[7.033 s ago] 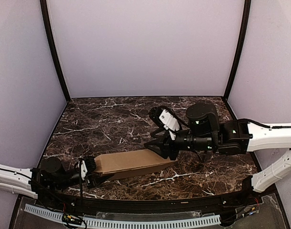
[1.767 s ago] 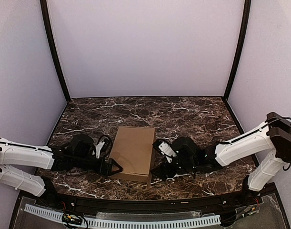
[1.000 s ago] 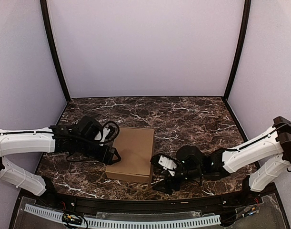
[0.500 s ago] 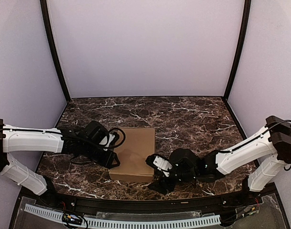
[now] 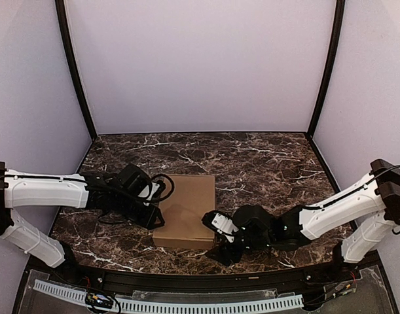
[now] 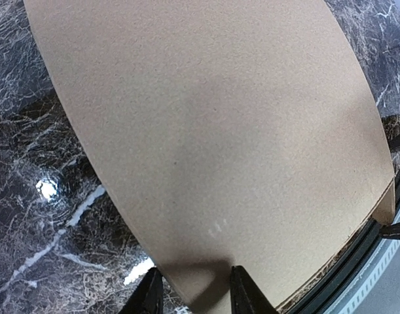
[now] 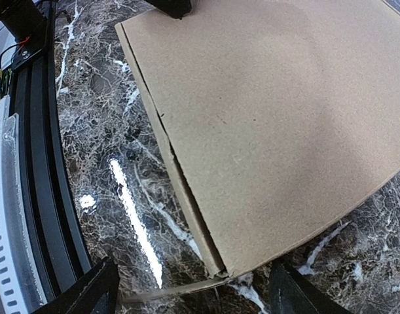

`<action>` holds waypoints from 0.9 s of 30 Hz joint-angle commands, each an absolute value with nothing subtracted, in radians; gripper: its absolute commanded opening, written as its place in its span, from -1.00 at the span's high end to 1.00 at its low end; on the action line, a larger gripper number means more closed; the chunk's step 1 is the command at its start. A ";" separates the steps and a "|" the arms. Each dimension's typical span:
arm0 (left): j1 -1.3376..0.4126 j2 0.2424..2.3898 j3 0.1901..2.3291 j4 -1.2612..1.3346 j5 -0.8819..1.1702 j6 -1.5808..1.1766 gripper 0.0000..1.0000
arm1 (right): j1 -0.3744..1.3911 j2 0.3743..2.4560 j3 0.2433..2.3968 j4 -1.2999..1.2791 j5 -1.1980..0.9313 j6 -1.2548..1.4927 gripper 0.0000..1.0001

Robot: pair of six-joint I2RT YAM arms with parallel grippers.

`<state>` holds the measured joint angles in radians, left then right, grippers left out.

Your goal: Fold the paper box

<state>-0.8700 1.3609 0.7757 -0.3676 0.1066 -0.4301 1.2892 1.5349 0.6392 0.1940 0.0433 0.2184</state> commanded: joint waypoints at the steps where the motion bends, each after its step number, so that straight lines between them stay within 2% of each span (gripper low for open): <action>1: -0.890 1.347 0.820 -0.451 0.109 -0.404 0.32 | 1.323 1.466 0.650 0.165 0.096 0.229 -0.54; 13: -0.940 1.408 0.990 -0.533 0.108 -0.371 0.45 | 1.377 1.367 0.613 0.056 0.161 0.318 -0.49; 27: -0.999 1.526 0.972 -0.506 0.112 -0.401 0.72 | 1.394 1.472 0.613 0.100 0.135 0.378 0.01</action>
